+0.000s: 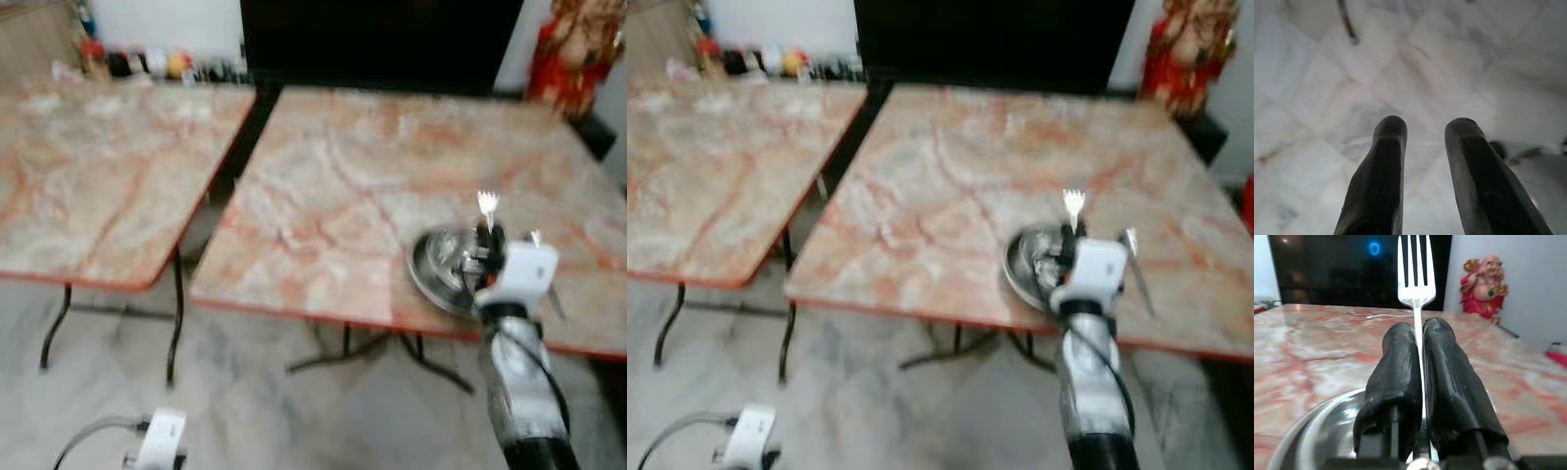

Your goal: Setting the table

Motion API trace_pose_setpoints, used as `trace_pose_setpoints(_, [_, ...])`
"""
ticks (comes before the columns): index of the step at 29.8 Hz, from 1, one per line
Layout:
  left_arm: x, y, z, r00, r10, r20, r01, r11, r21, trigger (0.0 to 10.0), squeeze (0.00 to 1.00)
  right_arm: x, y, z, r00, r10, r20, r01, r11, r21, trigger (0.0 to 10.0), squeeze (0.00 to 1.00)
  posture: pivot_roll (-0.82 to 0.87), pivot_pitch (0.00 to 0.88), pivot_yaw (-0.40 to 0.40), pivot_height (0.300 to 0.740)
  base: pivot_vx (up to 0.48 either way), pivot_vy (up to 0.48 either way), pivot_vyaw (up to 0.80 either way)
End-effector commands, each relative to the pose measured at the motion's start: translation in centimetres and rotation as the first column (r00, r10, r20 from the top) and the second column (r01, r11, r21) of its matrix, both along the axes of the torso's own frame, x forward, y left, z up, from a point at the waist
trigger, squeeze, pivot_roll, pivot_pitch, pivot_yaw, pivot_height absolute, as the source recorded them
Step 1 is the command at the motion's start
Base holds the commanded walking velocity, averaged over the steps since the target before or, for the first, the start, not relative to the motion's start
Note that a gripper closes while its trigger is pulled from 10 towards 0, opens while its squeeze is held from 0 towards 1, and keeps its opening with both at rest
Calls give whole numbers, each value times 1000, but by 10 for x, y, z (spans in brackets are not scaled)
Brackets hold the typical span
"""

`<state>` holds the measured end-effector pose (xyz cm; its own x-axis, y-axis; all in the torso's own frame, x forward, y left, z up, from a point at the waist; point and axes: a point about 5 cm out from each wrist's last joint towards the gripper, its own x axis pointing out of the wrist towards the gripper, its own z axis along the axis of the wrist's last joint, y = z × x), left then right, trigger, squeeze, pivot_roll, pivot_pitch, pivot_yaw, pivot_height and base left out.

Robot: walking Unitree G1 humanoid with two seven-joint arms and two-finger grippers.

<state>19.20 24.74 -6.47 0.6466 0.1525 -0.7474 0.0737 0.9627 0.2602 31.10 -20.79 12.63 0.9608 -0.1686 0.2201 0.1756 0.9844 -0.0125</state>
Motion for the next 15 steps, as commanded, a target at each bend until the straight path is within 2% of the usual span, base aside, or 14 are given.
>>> trace_pose_setpoints(1, [-3, 4, -1, 1000, -9, -15, 9, 1000, 16, 10000, 0, 3, 7, 3, 1000, 21, 12, -21, 1000, 3, 10000, 0, 94, 0, -16, 740, 0, -465, 0])
trace_pose_setpoints(4, [-4, 3, -1, 1000, -14, -21, 15, 1000, 21, 10000, 0, 3, 5, 3, 1000, 15, 9, -15, 1000, -2, 10000, 0, 91, 0, -14, 740, 0, -461, 0])
trace_pose_setpoints(7, [-5, 1, -3, 999, -29, -41, 30, 999, 30, 10000, 0, 2, 1, 2, 1000, 0, 1, 0, 1000, 5, 10000, 0, 93, 0, -18, 740, 0, 0, 0])
trace_pose_setpoints(15, [-3, 2, -2, 1000, -13, -23, 13, 1000, 24, 10000, 0, 2, -2, 3, 1000, -12, 4, 12, 1000, 4, 10000, 0, 83, 0, -7, 740, 0, 0, 0])
